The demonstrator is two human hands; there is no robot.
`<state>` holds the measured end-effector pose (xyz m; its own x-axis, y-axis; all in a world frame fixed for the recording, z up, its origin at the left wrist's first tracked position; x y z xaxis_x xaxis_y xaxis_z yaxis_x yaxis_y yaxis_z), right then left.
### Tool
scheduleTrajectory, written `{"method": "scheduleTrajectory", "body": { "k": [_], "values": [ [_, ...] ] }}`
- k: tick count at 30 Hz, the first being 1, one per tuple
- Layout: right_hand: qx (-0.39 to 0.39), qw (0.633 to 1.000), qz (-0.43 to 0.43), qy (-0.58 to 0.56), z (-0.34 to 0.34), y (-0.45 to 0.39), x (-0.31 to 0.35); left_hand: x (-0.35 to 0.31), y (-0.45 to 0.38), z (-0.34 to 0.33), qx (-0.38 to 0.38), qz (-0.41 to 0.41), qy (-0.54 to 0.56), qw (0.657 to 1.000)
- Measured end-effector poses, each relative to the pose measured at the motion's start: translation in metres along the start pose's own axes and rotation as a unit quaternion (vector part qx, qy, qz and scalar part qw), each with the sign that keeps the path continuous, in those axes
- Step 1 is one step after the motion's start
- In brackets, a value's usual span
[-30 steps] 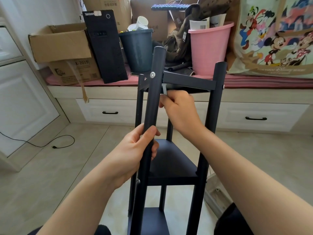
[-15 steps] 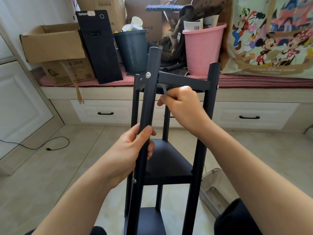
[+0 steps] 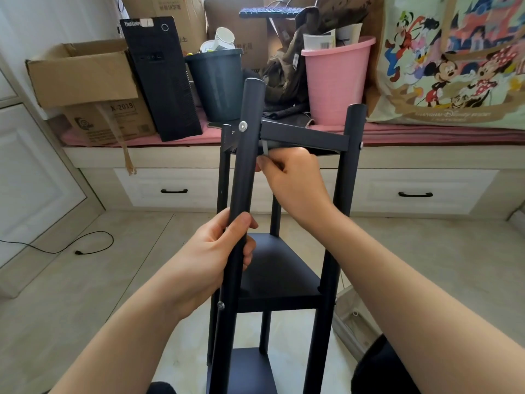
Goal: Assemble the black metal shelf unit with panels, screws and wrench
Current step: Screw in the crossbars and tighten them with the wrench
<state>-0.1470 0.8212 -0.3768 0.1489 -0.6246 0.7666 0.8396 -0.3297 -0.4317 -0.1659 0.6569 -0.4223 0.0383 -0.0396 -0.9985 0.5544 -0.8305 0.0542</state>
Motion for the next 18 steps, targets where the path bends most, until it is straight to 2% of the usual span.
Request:
{"method": "scheduleTrajectory", "body": {
  "k": [11,18],
  "values": [
    [-0.102,0.993,0.043,0.034,-0.023,-0.011,-0.011,0.0,0.002,0.002,0.013,0.0,0.001,1.0],
    [-0.179,0.981,0.069,-0.012,-0.04,-0.017,-0.011,0.002,0.005,0.007,0.021,0.0,-0.001,1.0]
  ]
}}
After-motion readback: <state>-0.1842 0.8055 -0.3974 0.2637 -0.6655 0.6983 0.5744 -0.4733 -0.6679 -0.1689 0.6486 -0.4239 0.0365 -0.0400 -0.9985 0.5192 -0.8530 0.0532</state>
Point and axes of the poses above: each hand's wrist, its own y-axis away from the middle knuckle, its own z-axis out of the back of the hand, x = y × z, the point moved 2 cm from there along -y, towards the middle knuckle, and after that the axes turned 10 degrees about x, right-handed, at the moved point
